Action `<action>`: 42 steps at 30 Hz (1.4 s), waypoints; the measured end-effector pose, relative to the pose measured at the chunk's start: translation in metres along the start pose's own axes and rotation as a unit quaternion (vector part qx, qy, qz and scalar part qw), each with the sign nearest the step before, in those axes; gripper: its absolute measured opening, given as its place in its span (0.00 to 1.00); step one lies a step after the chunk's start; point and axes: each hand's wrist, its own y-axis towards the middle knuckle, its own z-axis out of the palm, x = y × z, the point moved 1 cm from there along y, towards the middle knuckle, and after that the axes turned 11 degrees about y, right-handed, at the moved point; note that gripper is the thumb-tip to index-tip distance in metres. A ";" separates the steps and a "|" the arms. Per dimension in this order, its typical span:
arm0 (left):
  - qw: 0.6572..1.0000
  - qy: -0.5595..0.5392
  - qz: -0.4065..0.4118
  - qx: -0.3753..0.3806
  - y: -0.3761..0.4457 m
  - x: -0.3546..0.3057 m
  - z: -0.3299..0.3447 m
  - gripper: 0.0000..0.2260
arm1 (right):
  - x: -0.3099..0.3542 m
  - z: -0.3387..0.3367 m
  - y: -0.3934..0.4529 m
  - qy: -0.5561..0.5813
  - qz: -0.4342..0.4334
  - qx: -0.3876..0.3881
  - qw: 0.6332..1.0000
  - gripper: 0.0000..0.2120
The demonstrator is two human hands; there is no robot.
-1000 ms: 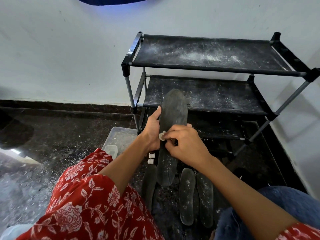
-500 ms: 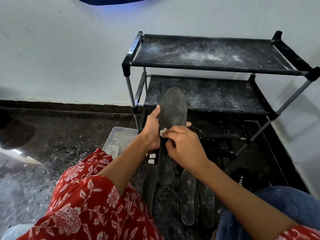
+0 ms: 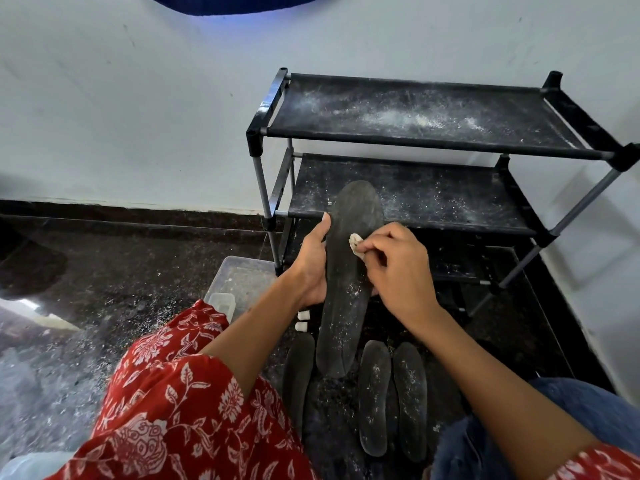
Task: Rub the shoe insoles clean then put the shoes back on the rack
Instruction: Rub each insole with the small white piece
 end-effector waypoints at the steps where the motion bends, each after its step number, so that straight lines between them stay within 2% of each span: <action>1: 1.000 0.004 0.003 -0.007 0.001 0.000 -0.001 0.31 | 0.002 0.001 -0.001 -0.019 -0.013 0.010 1.000 0.04; 5: 1.000 0.009 0.008 -0.016 0.001 0.001 -0.003 0.31 | 0.002 0.002 0.000 -0.086 -0.054 0.038 0.994 0.04; 8: 1.000 0.005 0.004 0.000 -0.001 0.000 -0.001 0.31 | 0.000 0.001 0.001 -0.086 -0.068 0.044 0.993 0.08; 11: 1.000 0.008 -0.001 0.006 -0.002 0.000 0.001 0.31 | -0.001 0.005 0.002 -0.097 -0.079 0.059 0.990 0.06; 19: 0.998 0.007 0.015 -0.056 -0.001 0.000 -0.004 0.31 | 0.007 0.012 -0.020 -0.071 -0.057 0.128 0.988 0.06; 22: 0.998 0.007 0.020 -0.054 -0.001 -0.001 -0.004 0.32 | 0.007 0.005 -0.013 -0.033 -0.063 0.068 0.995 0.05; 25: 0.999 0.016 0.012 -0.025 -0.002 -0.001 -0.001 0.31 | 0.002 -0.002 -0.002 -0.049 -0.070 0.002 0.996 0.05; 29: 0.999 0.019 0.027 -0.040 0.002 0.003 -0.003 0.30 | 0.002 0.005 -0.010 -0.110 -0.041 0.046 0.992 0.06; 32: 0.998 0.029 0.025 -0.048 0.002 0.005 -0.006 0.32 | 0.005 0.006 -0.018 -0.100 -0.022 0.091 0.991 0.06; 35: 0.998 0.023 0.029 -0.058 0.002 0.004 -0.007 0.31 | 0.004 0.000 -0.013 -0.062 -0.037 0.042 0.997 0.06; 37: 0.998 0.006 0.029 -0.052 0.002 0.002 -0.009 0.31 | 0.004 0.000 -0.010 -0.077 -0.047 0.013 0.996 0.05; 42: 1.000 0.011 -0.001 0.018 -0.004 0.004 -0.003 0.36 | -0.003 0.002 -0.003 -0.116 -0.059 -0.008 0.991 0.07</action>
